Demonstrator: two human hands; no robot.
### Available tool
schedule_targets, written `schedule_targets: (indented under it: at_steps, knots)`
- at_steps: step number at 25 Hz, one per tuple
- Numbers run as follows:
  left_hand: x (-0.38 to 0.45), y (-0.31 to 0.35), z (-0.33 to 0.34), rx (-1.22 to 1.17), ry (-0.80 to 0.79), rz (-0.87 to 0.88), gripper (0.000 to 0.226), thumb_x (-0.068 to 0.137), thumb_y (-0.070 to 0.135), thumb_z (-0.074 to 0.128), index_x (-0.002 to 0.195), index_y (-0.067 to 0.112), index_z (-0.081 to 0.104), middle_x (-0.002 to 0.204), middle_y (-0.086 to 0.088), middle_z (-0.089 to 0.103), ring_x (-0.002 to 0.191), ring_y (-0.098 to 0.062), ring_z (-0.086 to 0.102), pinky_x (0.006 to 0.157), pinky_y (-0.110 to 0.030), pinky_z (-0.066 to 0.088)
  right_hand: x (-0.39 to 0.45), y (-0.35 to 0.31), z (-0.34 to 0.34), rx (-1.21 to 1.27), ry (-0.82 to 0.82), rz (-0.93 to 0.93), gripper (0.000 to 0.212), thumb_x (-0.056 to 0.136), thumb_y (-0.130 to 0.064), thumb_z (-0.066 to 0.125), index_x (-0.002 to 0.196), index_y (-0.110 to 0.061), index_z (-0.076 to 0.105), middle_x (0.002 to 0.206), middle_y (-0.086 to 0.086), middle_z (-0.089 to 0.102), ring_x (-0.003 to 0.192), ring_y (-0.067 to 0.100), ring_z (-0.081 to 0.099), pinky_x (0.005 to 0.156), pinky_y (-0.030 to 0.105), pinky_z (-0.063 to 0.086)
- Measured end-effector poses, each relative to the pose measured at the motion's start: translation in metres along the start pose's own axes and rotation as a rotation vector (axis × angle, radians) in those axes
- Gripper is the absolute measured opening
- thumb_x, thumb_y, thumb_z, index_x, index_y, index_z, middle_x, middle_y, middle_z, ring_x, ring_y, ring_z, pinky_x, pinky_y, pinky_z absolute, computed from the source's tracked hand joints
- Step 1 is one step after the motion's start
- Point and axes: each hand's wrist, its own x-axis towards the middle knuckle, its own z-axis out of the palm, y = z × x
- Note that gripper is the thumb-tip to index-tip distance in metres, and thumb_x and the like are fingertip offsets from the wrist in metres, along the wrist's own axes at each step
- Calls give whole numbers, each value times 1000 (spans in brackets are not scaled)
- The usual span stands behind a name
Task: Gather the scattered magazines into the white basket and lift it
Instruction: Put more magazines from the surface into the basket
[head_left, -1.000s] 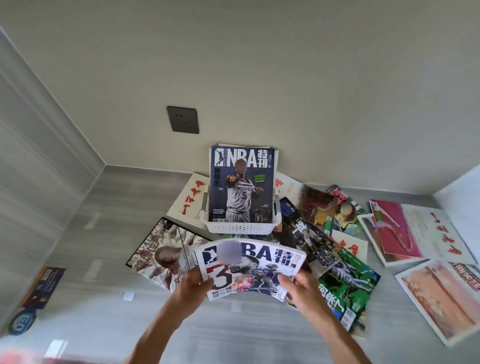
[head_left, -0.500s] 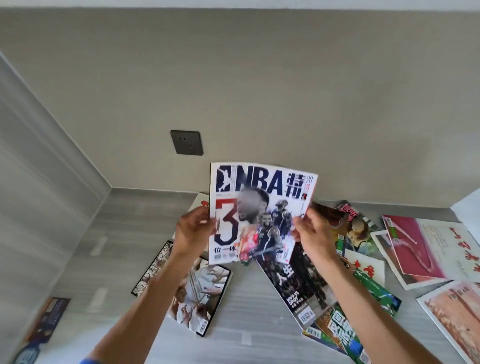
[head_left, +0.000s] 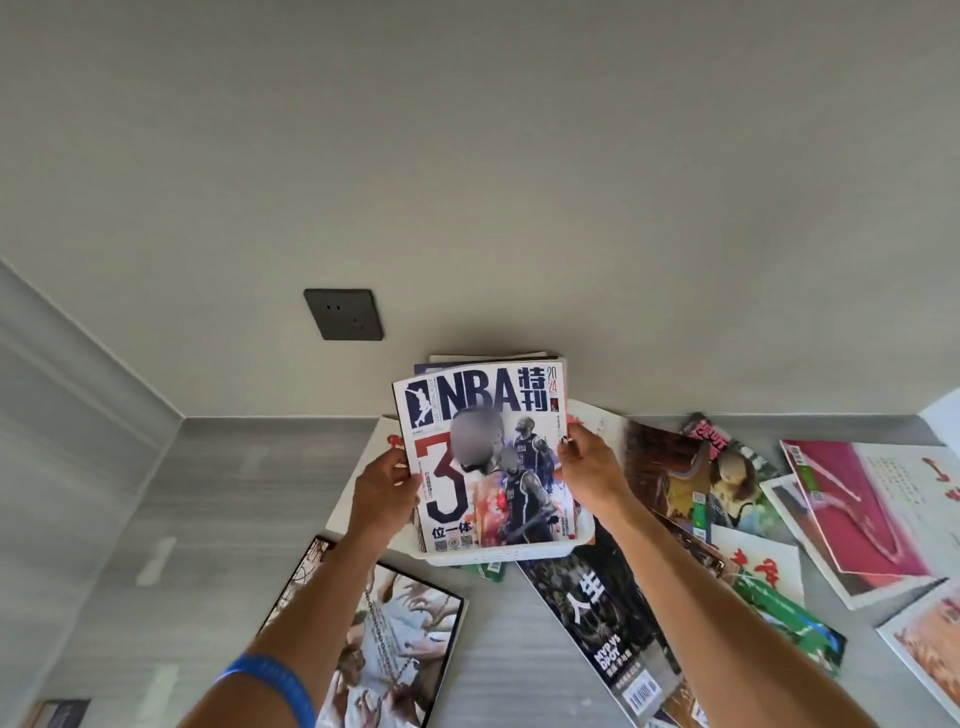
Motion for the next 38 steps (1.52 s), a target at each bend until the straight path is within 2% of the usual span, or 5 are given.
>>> schedule_targets:
  at_steps: [7, 14, 20, 32, 38]
  knots:
    - [-30, -18, 24, 310, 50, 105, 41, 74, 8, 71, 109, 21, 56, 106, -2, 61, 90, -22, 61, 79, -38, 53, -76, 59, 9, 75, 200, -72, 51, 89, -6, 56, 132, -30, 45, 128, -7, 59, 90, 8, 66, 72, 13, 54]
    - [-93, -35, 54, 538, -86, 397, 32, 83, 1, 64, 114, 7, 66, 116, -11, 68, 107, -29, 61, 93, -41, 52, -164, 171, 21, -998, -154, 88, 83, 90, -46, 57, 153, -10, 15, 162, 12, 11, 146, 34, 25, 117, 47, 30]
    - [-102, -46, 44, 644, -147, 370, 54, 79, 4, 68, 131, 14, 57, 133, -11, 58, 122, -27, 52, 106, -40, 42, -197, 169, 18, -1285, -105, -75, 28, 63, -9, 81, 86, 5, 71, 79, 26, 73, 48, 30, 63, 38, 33, 53]
    - [-157, -38, 80, 428, 39, 347, 51, 84, 6, 62, 133, 12, 51, 135, -14, 52, 120, -29, 53, 92, -42, 52, -287, 170, 10, -797, -242, -11, 22, 98, -24, 38, 113, -14, 50, 97, 9, 72, 85, 24, 72, 73, 35, 60]
    - [-246, -99, 112, -381, -327, -568, 35, 93, 45, 52, 109, 16, 65, 104, -8, 71, 98, -29, 65, 78, -35, 49, -298, 161, -51, 413, -377, 161, 21, 82, -20, 63, 100, -12, 69, 81, 16, 66, 70, 16, 60, 63, 28, 45]
